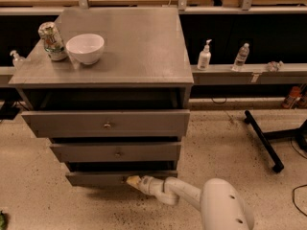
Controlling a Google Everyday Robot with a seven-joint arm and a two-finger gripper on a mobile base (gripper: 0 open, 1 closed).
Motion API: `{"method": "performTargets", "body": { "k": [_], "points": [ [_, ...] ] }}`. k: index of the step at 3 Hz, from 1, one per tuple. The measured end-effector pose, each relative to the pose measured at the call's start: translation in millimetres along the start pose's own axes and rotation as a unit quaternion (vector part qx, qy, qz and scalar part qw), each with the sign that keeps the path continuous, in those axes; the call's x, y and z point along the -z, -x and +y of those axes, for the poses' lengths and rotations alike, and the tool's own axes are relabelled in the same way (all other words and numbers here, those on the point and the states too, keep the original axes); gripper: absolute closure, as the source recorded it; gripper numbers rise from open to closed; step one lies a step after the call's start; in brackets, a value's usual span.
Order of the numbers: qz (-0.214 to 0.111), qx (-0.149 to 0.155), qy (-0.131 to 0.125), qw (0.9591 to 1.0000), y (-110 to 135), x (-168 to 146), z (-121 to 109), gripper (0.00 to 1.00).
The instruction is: Close bottom drawer
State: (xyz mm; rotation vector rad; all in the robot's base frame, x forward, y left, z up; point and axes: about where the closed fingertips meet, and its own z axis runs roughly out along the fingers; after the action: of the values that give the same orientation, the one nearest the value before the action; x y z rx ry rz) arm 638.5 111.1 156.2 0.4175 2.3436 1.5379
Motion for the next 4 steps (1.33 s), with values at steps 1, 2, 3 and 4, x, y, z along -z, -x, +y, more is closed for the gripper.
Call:
{"method": "performTargets", "body": {
  "k": [1, 2, 3, 4],
  "points": [
    [-0.003, -0.004, -0.005, 1.0000, 5.6, -4.1, -3.2, 1.00],
    [-0.003, -0.004, -0.005, 1.0000, 5.4, -4.1, -3.6, 1.00],
    [-0.009, -0.008, -0.012, 0.9999, 13.3, -5.8, -7.8, 1.00],
    [-0.013, -0.010, -0.015, 0.9997, 18.9, -3.1, -10.4, 1.00]
  ]
}}
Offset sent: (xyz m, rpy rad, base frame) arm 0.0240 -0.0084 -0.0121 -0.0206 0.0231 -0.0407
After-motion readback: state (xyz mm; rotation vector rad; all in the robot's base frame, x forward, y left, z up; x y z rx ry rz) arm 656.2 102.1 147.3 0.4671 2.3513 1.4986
